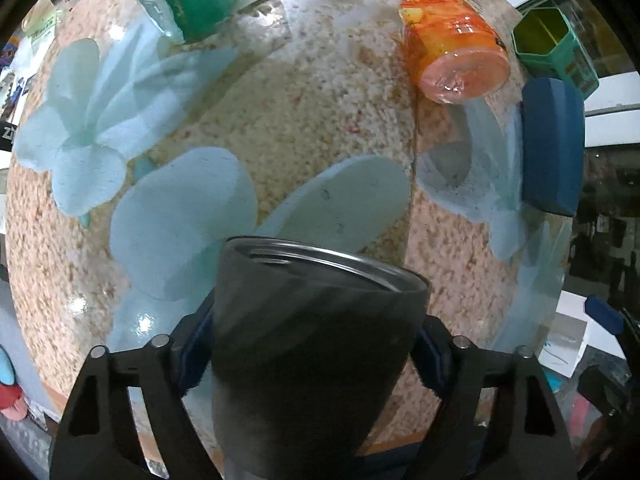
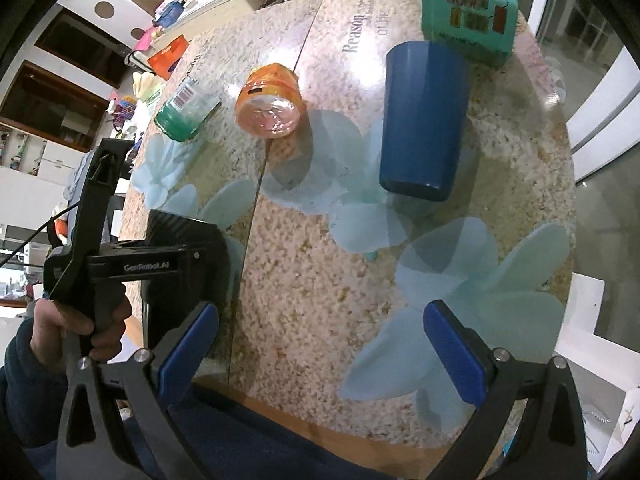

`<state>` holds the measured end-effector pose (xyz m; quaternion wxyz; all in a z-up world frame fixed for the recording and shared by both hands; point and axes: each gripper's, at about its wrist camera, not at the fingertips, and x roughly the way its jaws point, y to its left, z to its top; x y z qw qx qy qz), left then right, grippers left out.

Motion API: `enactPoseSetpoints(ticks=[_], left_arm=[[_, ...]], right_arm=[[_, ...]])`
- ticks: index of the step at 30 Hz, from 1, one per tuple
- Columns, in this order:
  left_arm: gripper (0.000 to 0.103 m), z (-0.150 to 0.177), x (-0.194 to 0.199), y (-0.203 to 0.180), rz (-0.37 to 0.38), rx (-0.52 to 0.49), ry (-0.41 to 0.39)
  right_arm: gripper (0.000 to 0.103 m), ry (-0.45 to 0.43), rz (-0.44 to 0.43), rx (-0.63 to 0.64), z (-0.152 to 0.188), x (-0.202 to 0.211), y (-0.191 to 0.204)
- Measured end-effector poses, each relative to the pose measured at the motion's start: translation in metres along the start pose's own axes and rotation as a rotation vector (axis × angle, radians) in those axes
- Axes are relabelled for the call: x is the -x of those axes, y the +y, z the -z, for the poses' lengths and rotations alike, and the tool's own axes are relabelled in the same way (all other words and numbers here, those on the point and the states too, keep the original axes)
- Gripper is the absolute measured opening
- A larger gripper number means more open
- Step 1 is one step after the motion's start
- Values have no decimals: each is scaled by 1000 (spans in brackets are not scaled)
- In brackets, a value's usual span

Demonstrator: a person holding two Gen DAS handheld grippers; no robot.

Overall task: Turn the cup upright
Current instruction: 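Grasp the tumbler's closed end with the left gripper while the right gripper releases it, then rotate the tumbler upright with the left gripper, open end up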

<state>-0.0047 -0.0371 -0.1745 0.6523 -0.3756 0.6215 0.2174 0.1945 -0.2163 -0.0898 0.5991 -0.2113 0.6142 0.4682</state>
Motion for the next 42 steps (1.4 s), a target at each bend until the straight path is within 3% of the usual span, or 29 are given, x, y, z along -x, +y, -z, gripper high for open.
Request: enactPoseSetpoints(ticks=[7, 12, 17, 21, 25, 30, 36, 42], left_arm=[[84, 1, 1, -6, -25, -83, -4], [84, 12, 10, -21, -29, -184, -67], [84, 27, 46, -29, -15, -282, -211], [83, 43, 80, -29, 3, -348, -381], [83, 51, 101, -31, 26, -391, -528], [82, 74, 119, -36, 40, -387, -714], [81, 83, 117, -48, 67, -372, -845], [81, 75, 109, -66, 26, -391, -920]], right_arm=[[103, 16, -35, 7, -4, -9, 7], [103, -6, -45, -19, -4, -5, 6], [103, -77, -67, -61, -3, 11, 2], [103, -150, -130, -74, -1, 27, 6], [103, -225, -47, -13, 3, 46, 20], [103, -261, -86, 34, 6, 61, 32], [103, -285, -61, 71, 1, 63, 37], [103, -256, -28, 88, -3, 56, 34]])
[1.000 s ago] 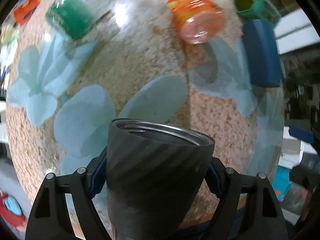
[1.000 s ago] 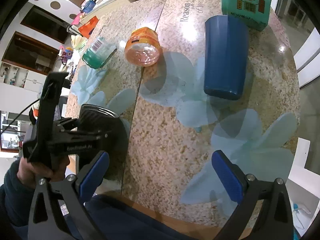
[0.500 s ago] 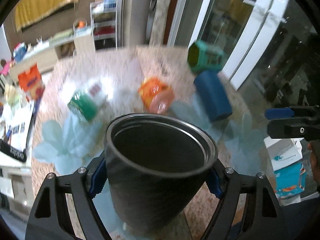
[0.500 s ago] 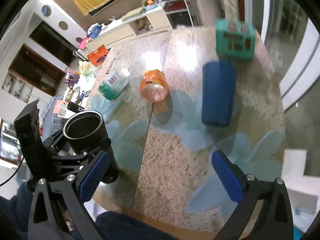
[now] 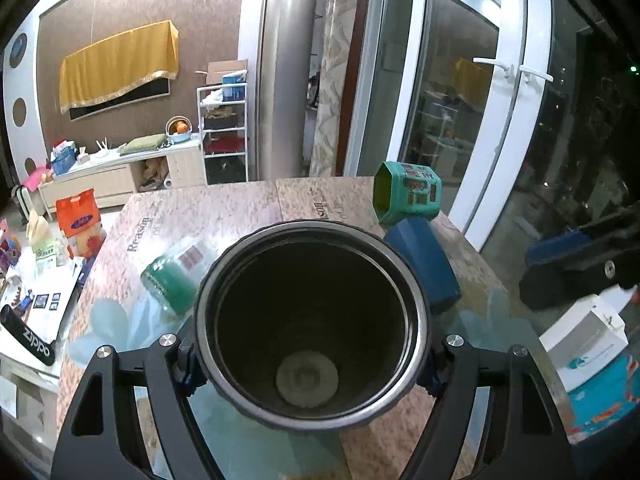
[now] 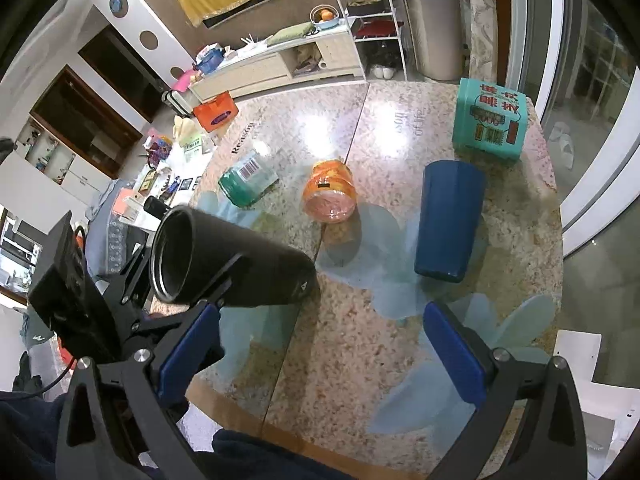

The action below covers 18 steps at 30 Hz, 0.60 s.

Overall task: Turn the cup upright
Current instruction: 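Rotate the tumbler upright with the left gripper, open end up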

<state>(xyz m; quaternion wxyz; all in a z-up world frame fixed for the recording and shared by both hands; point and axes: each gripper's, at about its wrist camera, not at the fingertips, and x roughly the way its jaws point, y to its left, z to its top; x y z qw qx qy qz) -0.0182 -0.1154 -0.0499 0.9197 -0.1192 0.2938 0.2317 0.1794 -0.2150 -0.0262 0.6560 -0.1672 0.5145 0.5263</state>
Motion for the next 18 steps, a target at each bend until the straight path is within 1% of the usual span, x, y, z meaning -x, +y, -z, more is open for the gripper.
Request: enactPoseSetpoints(ticks=[4, 10, 14, 18], left_arm=[[81, 1, -2, -5, -12, -9, -24], [81, 2, -7, -18, -24, -73, -48], [81, 2, -8, -19, -20, -85, -49], [81, 1, -10, -18, -23, -91, -34]], right_arm=[[103, 35, 2, 10, 1, -4, -1], [103, 56, -10, 0, 2, -10, -2], [103, 44, -16, -11, 1, -6, -2], [103, 22, -32, -30, -2, -2, -4]])
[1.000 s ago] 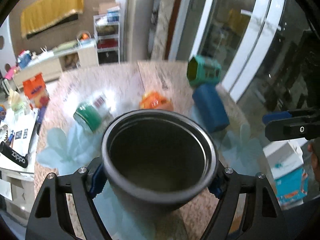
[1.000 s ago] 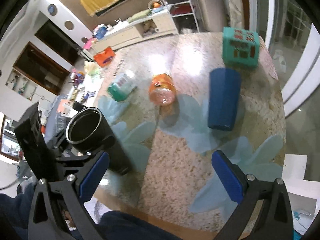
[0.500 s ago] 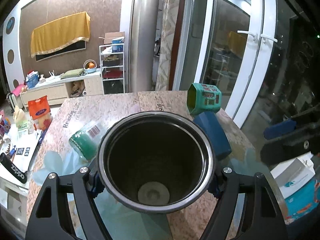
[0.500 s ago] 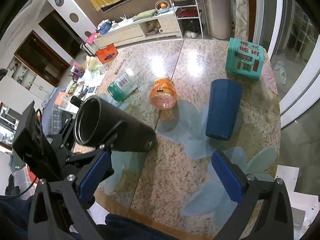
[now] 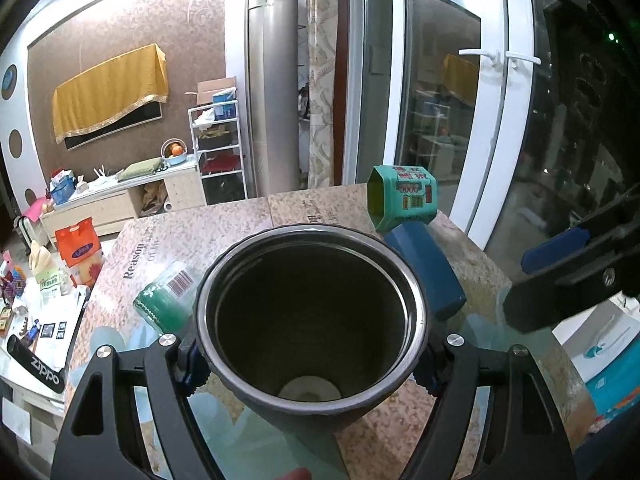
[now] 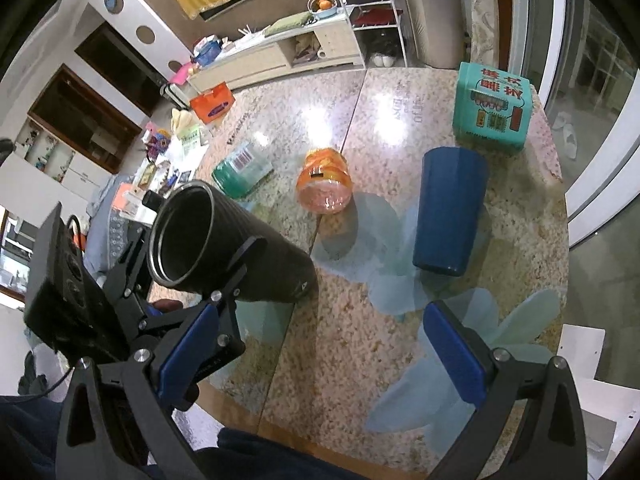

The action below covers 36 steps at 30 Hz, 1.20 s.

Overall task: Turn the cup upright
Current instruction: 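Rotate the tumbler upright with the left gripper, open end up, then lower the upright tumbler onto the table and open the left gripper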

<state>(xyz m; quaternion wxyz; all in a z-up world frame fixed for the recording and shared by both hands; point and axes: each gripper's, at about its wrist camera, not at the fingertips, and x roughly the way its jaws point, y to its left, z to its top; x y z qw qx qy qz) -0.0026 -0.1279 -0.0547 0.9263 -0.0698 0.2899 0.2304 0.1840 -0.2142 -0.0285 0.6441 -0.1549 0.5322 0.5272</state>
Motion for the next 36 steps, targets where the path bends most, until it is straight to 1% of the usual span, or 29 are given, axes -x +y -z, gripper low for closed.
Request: enactPoseSetpoints(ticks=[3, 5, 8, 9, 10, 11, 15, 18, 22, 27, 28, 30, 34, 36], left_arm=[[84, 0, -5, -4, -27, -35, 25], [84, 0, -8, -2, -17, -30, 39], [89, 0, -8, -1, 11, -29, 36], [93, 0, -7, -1, 14, -28, 31], [101, 0, -6, -1, 19, -24, 33], [103, -1, -5, 0, 30, -18, 36], [103, -4, 0, 7, 104, 18, 89], [103, -7, 11, 13, 112, 20, 98], [103, -12, 26, 26, 165, 26, 132], [103, -24, 49, 52, 237, 65, 183], [103, -27, 52, 59, 258, 81, 205], [103, -33, 57, 72, 285, 107, 240], [103, -45, 64, 99, 311, 156, 294], [103, -50, 65, 111, 321, 168, 303]], right_arm=[[103, -3, 0, -4, -1, 0, 1], [103, 0, 2, -7, -1, 0, 0], [103, -4, 4, -15, -2, 1, -1], [103, -8, 4, -17, -2, 3, -1], [103, -10, 3, -20, -3, 3, 0], [103, -15, -1, -25, -4, 5, -1], [103, -32, -1, -24, -6, 7, 2], [103, -49, 0, -20, -7, 10, 7], [103, -56, -4, -32, -9, 11, 16], [103, -58, 57, -3, -13, 11, 35], [103, -62, 59, -2, -13, 11, 37], [103, -62, 94, -6, -14, 10, 46], [103, -59, 132, -27, -13, 5, 58], [103, -70, 142, -41, -12, 5, 66]])
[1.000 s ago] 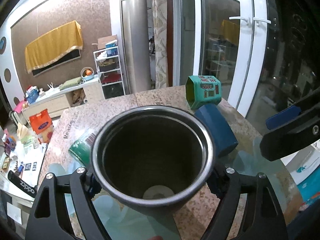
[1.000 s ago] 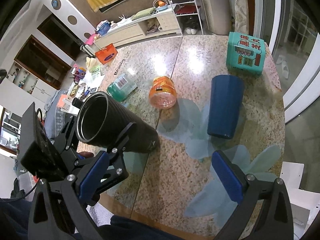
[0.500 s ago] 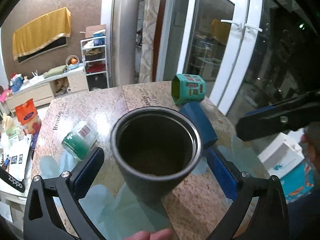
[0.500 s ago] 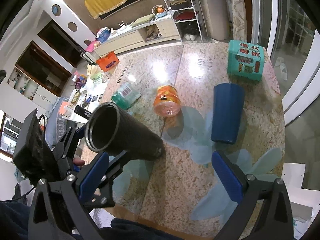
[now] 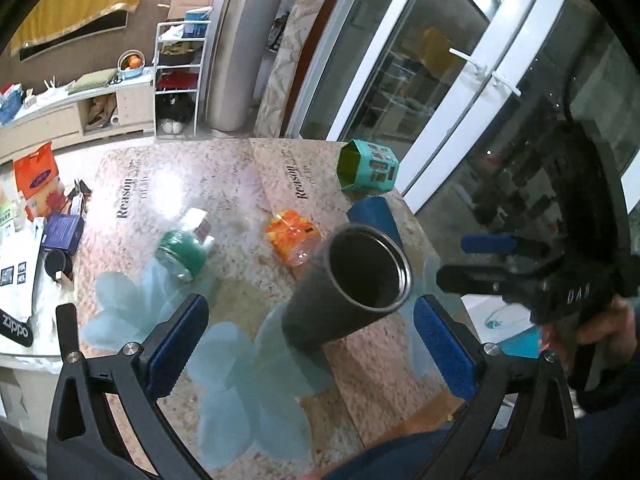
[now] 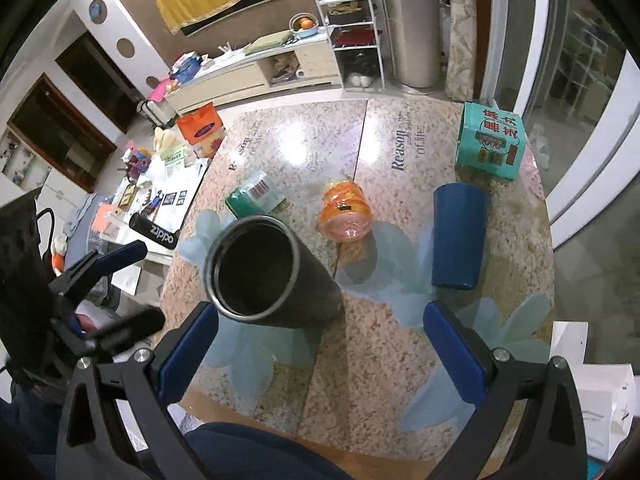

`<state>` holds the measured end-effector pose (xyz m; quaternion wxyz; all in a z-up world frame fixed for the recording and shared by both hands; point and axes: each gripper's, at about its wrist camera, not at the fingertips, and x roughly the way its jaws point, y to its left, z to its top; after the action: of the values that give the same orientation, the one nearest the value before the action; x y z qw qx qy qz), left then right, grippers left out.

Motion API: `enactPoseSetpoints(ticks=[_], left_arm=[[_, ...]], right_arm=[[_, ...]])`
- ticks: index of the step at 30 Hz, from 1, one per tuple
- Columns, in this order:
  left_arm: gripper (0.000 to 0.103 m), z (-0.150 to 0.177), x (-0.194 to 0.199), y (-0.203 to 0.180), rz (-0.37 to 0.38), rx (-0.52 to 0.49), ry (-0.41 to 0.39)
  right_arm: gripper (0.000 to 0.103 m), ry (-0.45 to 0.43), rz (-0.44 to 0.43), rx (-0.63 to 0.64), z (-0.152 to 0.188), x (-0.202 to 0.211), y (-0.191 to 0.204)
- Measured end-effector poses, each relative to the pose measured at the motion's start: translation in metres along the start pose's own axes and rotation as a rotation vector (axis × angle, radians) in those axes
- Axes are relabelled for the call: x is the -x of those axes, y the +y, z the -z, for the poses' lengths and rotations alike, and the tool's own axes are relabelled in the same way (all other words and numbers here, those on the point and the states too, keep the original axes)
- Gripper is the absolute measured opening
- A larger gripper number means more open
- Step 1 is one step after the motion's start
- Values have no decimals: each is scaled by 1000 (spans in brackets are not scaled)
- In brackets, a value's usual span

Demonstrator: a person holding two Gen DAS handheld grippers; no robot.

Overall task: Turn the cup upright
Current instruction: 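Lower the upright tumbler onto the table and open the left gripper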

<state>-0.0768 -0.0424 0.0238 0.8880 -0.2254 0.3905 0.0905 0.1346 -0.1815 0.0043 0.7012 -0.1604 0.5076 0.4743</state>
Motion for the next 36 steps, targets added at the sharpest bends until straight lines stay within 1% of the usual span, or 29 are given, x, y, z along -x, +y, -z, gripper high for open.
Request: enactPoseSetpoints(ticks=[6, 8, 10, 12, 14, 18, 23, 27, 36], left_arm=[[103, -11, 7, 16, 25, -39, 60], [103, -12, 9, 20, 53, -41, 88], [103, -11, 12, 22, 84, -46, 92], [103, -11, 12, 24, 83, -49, 111], [103, -11, 11, 26, 59, -58, 131], [103, -12, 13, 31, 98, -47, 146], [103, -14, 13, 36, 109, -30, 140], [103, -17, 11, 36, 106, -32, 137], [103, -24, 13, 34, 96, -42, 118]], right_arm=[[103, -24, 45, -32, 4, 3, 23], [103, -30, 67, -33, 6, 2, 30], [103, -34, 88, -38, 6, 0, 34], [103, -36, 107, -48, 7, -2, 40], [103, -33, 107, -57, 7, -3, 43], [103, -37, 128, -51, 9, -2, 49], [103, -23, 135, -51, 7, -5, 52], [103, -31, 146, -47, 7, -4, 54], [103, -54, 142, -51, 4, 3, 52]])
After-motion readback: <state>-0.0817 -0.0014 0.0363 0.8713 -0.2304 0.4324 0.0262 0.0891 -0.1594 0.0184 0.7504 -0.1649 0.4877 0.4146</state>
